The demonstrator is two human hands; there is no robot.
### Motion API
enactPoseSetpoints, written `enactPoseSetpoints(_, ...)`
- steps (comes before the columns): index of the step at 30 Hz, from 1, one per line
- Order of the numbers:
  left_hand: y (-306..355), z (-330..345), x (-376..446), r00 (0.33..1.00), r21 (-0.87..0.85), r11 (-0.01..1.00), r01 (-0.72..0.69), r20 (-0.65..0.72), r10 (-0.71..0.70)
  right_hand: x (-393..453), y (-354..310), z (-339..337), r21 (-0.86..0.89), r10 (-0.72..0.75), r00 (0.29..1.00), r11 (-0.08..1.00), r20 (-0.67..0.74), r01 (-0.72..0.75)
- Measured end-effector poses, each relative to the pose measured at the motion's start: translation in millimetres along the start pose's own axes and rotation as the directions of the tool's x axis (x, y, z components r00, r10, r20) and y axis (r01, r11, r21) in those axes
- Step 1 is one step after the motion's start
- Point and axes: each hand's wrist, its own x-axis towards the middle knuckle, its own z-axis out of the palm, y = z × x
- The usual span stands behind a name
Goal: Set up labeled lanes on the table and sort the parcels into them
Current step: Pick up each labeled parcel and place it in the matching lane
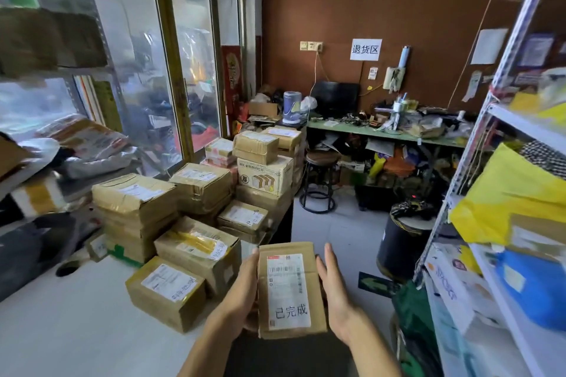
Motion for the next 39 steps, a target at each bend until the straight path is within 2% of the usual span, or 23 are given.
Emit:
enactPoseSetpoints(7, 29, 63, 49, 0.999, 0.050, 0.998, -0.039, 0.030, 0.038, 31, -27, -65, -0.027, -0.042, 0.996, 0.999, -0.072, 0.040)
enactPoseSetpoints(13, 54, 95, 102, 1.000, 0.035, 0.999, -0.014, 0.013, 0.014, 70, -53, -96, -0.023, -0.061, 0.993, 0.998, -0.104, 0.059)
enactPoseSetpoints(20, 87, 122, 202, 0.999, 0.002, 1.000, 0.005, 0.033, -0.005, 157, -97, -128, -0.050, -0.012, 0.995, 0.999, -0.098, 0.008)
enactPoseSetpoints(28, 165, 126, 312, 0.998, -0.076, 0.995, -0.069, 0.004, 0.070, 289, -179, -143, -0.138, -0.036, 0.997, 0.990, -0.070, 0.026)
enactPoseSetpoints(33, 206, 119, 362, 0.994, -0.083, 0.991, -0.106, -0.024, 0.105, 342, -219, -143, -0.193, -0.081, 0.995, 0.979, -0.061, 0.068)
enactPoseSetpoints(39, 240, 121, 407, 0.996, -0.091, 0.993, -0.081, -0.042, 0.077, 398, -252, -158, -0.188, -0.111, 0.994, 0.976, -0.019, 0.106)
